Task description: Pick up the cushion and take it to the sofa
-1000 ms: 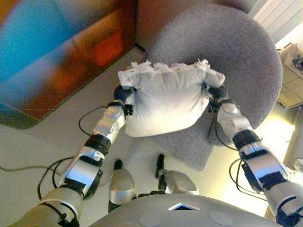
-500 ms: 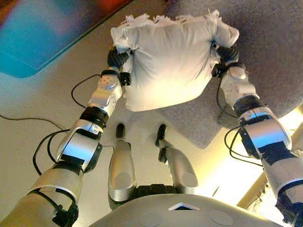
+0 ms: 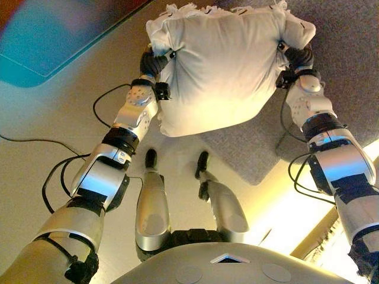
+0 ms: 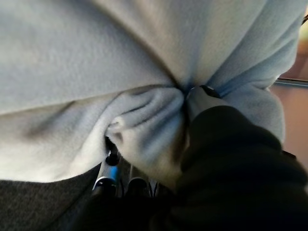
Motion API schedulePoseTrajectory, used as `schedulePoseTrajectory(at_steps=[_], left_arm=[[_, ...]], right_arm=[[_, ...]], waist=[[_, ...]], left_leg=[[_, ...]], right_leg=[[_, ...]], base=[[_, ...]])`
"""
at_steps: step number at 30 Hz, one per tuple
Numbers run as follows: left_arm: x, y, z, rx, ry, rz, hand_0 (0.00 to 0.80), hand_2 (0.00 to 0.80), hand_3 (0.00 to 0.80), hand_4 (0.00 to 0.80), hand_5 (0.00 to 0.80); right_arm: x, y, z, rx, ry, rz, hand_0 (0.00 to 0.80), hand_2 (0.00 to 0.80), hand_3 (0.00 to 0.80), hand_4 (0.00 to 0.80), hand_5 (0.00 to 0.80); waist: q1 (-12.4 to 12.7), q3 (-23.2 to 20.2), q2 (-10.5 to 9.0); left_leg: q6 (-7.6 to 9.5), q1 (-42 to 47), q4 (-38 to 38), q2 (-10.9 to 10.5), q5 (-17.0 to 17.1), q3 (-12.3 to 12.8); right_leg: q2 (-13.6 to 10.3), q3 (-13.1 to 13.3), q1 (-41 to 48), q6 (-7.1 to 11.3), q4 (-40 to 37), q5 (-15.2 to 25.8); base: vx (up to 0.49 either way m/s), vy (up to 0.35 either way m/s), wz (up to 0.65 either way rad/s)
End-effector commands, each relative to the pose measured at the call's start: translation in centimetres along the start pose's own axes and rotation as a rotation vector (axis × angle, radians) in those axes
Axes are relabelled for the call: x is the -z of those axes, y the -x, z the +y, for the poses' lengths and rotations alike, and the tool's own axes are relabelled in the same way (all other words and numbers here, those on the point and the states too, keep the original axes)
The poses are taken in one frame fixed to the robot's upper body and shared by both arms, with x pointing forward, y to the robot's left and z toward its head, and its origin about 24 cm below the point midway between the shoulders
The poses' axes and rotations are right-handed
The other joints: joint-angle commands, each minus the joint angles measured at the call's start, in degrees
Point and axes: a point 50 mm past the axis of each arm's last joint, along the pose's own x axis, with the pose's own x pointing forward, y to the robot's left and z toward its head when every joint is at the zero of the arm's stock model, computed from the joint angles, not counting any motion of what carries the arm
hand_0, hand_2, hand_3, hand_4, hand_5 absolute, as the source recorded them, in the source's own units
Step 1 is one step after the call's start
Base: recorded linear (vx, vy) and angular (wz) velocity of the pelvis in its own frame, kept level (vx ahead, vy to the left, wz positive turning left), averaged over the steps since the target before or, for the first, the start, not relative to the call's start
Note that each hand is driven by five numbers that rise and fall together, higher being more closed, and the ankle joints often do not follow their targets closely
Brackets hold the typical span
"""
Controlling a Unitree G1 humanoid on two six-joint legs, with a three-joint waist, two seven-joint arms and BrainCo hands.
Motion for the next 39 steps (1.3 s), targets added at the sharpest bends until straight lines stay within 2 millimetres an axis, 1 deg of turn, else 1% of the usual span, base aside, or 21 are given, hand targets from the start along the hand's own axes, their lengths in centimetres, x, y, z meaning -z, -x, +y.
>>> schedulePoseTrajectory(at_steps=[1, 6, 9, 12, 16, 21, 25, 27, 30, 32, 33, 35, 36, 39], left_arm=[[-4.9, -0.5, -5.2, 0.196, 0.021, -0.184, 0.800, 0.800, 0.800, 0.800, 0.800], [-5.1, -0.4, -6.0, 0.224, 0.051, -0.187, 0.800, 0.800, 0.800, 0.800, 0.800], [-5.0, -0.1, -6.6, 0.247, 0.071, -0.186, 0.800, 0.800, 0.800, 0.800, 0.800], [-4.5, 0.2, -7.1, 0.265, 0.080, -0.175, 0.800, 0.800, 0.800, 0.800, 0.800], [-3.8, 0.6, -7.8, 0.292, 0.076, -0.162, 0.800, 0.800, 0.800, 0.800, 0.800], [-3.4, 1.0, -8.8, 0.305, 0.070, -0.158, 0.800, 0.800, 0.800, 0.800, 0.800], [-3.1, 0.6, -8.2, 0.252, 0.072, -0.147, 0.800, 0.800, 0.800, 0.800, 0.800], [-3.1, 0.6, -8.0, 0.269, 0.055, -0.154, 0.800, 0.800, 0.800, 0.800, 0.800], [-3.2, 0.8, -8.2, 0.290, 0.044, -0.176, 0.800, 0.800, 0.800, 0.800, 0.800], [-3.7, 0.7, -8.3, 0.274, 0.062, -0.193, 0.800, 0.800, 0.800, 0.800, 0.800], [-4.1, 0.6, -8.2, 0.260, 0.059, -0.208, 0.800, 0.800, 0.800, 0.800, 0.800], [-4.9, 0.3, -8.0, 0.237, 0.060, -0.232, 0.800, 0.800, 0.800, 0.800, 0.800], [-5.3, 0.1, -7.7, 0.224, 0.056, -0.243, 0.800, 0.800, 0.800, 0.800, 0.800], [-5.9, -0.2, -7.1, 0.205, 0.071, -0.241, 0.800, 0.800, 0.800, 0.800, 0.800]], right_arm=[[-6.7, -0.4, -1.9, 0.065, -0.146, -0.249, 0.800, 0.800, 0.800, 0.800, 0.800], [-7.9, -0.4, -2.6, 0.071, -0.085, -0.282, 0.800, 0.800, 0.800, 0.800, 0.800], [-8.5, -0.3, -2.7, 0.080, -0.067, -0.300, 0.800, 0.800, 0.800, 0.800, 0.800], [-8.5, -0.2, -3.0, 0.092, -0.051, -0.301, 0.800, 0.800, 0.800, 0.800, 0.800], [-8.4, 0.0, -3.9, 0.112, -0.050, -0.299, 0.800, 0.800, 0.800, 0.800, 0.800], [-8.1, 0.2, -4.7, 0.112, -0.033, -0.279, 0.800, 0.800, 0.800, 0.800, 0.800], [-7.6, 0.1, -4.2, 0.093, -0.039, -0.268, 0.800, 0.800, 0.800, 0.800, 0.800], [-7.3, 0.2, -4.3, 0.090, -0.045, -0.273, 0.800, 0.800, 0.800, 0.800, 0.800], [-7.4, 0.3, -4.2, 0.077, -0.041, -0.288, 0.800, 0.800, 0.800, 0.800, 0.800], [-7.9, 0.3, -3.7, 0.051, -0.037, -0.299, 0.800, 0.800, 0.800, 0.800, 0.800], [-8.2, 0.2, -3.4, 0.035, -0.033, -0.307, 0.800, 0.800, 0.800, 0.800, 0.800], [-8.6, 0.1, -2.9, 0.004, -0.034, -0.321, 0.800, 0.800, 0.800, 0.800, 0.800], [-9.0, 0.1, -2.6, -0.014, -0.023, -0.329, 0.800, 0.800, 0.800, 0.800, 0.800], [-9.5, 0.0, -1.9, -0.044, -0.023, -0.336, 0.800, 0.800, 0.800, 0.800, 0.800]], waist=[[-0.28, -2.31, 0.79], [-1.24, -2.72, 2.05], [-1.85, -2.85, 2.52], [-2.35, -3.16, 2.25], [-2.79, -3.57, 1.75], [-3.55, -3.32, 1.70], [-4.09, -2.63, 2.16], [-4.29, -2.35, 2.88], [-4.44, -1.97, 3.69], [-4.57, -1.51, 3.86], [-4.53, -1.02, 3.97], [-4.52, -0.24, 4.21], [-4.47, 0.21, 4.50], [-4.26, 0.94, 5.15]], left_leg=[[-0.43, 3.26, -6.80, 0.72, 2.91, 3.50], [-0.78, 4.08, -6.50, 0.74, 2.89, 4.32], [-1.06, 4.37, -5.70, 0.96, 2.60, 4.51], [-1.54, 4.81, -4.47, 1.46, 2.03, 4.52], [-2.13, 4.78, -2.41, 2.24, 1.38, 4.40], [-2.40, 3.67, -0.02, 2.45, 0.57, 4.51], [-2.21, 3.20, 0.37, 2.25, 0.58, 4.89], [-2.08, 3.08, 0.05, 1.99, 0.78, 5.24], [-2.00, 3.12, 0.01, 1.44, 0.79, 5.54], [-1.96, 2.02, 2.78, 1.23, -0.13, 5.61], [-2.03, 0.91, 5.77, 1.37, -1.52, 5.59], [-1.84, -2.37, 11.59, 1.61, -3.78, 5.43], [-1.51, -4.45, 15.37, 1.70, -5.62, 5.83], [-0.92, -7.82, 21.95, 1.94, -8.87, 6.50]], right_leg=[[-1.67, 1.11, 1.28, 6.38, 6.74, -5.87], [-2.00, 1.13, 1.90, 6.03, 6.82, -6.47], [-1.84, 1.64, 2.30, 5.57, 7.16, -7.20], [-1.47, 2.05, 3.07, 5.06, 7.26, -7.83], [-1.04, 2.41, 3.84, 4.44, 7.94, -8.59], [-1.27, 2.67, 3.40, 4.07, 9.15, -9.12], [-1.63, 3.15, 2.41, 4.03, 9.90, -9.18], [-1.94, 3.28, 2.12, 4.03, 9.99, -9.27], [-2.46, 3.47, 2.04, 4.13, 9.95, -9.18], [-3.22, 3.49, 1.09, 3.98, 11.16, -9.18], [-3.55, 3.54, 0.33, 3.76, 12.52, -9.56], [-4.32, 3.36, -2.35, 3.22, 16.75, -10.62], [-4.88, 3.17, -4.36, 2.81, 20.54, -11.94], [-6.12, 3.16, -8.58, 2.29, 28.79, -15.03]], base=[[-0.012, -0.034, -0.03], [0.000, 0.007, -0.05], [0.018, -0.005, -0.13], [0.049, -0.049, -0.15], [0.056, -0.049, -0.12], [0.010, -0.002, -0.08], [-0.031, 0.052, -0.06], [-0.048, 0.086, -0.17], [-0.033, 0.088, -0.07], [-0.044, 0.070, 0.01], [-0.076, 0.069, -0.02], [-0.101, 0.091, -0.05], [-0.093, 0.113, -0.08], [-0.032, 0.106, -0.01]])
